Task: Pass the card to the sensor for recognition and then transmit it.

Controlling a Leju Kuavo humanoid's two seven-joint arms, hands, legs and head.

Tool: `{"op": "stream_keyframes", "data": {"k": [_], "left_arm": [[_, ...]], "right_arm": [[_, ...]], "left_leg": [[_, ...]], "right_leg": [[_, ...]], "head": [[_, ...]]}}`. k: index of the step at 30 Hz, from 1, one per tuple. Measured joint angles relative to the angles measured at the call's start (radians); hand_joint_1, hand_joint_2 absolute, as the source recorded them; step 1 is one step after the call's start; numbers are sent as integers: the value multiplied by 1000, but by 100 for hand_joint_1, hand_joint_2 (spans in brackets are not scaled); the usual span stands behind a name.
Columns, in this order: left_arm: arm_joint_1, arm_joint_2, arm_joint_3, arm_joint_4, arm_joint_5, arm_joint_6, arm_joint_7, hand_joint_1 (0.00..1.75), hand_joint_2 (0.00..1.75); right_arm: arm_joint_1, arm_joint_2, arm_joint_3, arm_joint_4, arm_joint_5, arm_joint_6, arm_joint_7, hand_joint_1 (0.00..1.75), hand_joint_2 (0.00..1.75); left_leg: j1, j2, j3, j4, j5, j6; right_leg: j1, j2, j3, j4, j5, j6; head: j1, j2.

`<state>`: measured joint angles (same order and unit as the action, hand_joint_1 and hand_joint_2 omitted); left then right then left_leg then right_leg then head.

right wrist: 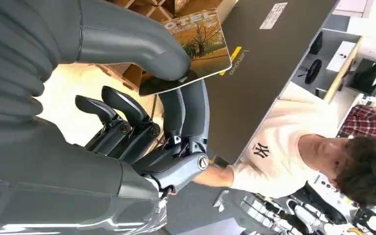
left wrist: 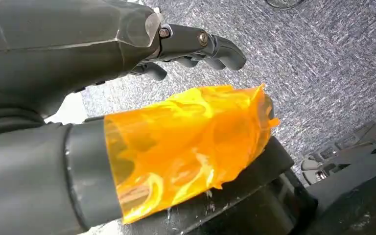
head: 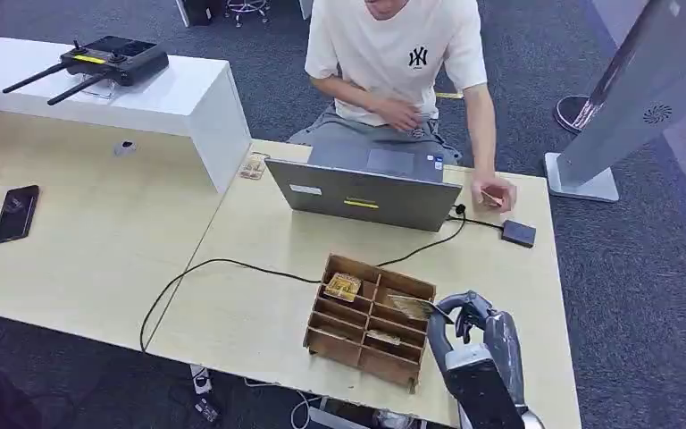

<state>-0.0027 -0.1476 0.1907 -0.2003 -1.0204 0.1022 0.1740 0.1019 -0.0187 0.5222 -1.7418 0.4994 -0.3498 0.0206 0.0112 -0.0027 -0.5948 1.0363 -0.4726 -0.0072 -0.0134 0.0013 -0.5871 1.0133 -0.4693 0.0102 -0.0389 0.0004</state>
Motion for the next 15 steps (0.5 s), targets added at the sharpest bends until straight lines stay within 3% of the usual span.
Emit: {"op": "stream_keyframes", "data": {"k": [9,15], "left_arm": [[0,1,2,0,-14,0,-7,0,0],[-2,4,1,0,-43,-9,-7,0,0]], "right_arm": [[-9,-3,0,-4,-11,5,-15,175,175],[-86,3,0,-4,3,34,1,175,175]], "left_leg": [[0,0,0,0,0,0],[0,1,0,0,1,0]], "right_leg": [[0,0,0,0,0,0],[0,0,0,0,0,0]], "head": [[0,0],[0,0]]}}
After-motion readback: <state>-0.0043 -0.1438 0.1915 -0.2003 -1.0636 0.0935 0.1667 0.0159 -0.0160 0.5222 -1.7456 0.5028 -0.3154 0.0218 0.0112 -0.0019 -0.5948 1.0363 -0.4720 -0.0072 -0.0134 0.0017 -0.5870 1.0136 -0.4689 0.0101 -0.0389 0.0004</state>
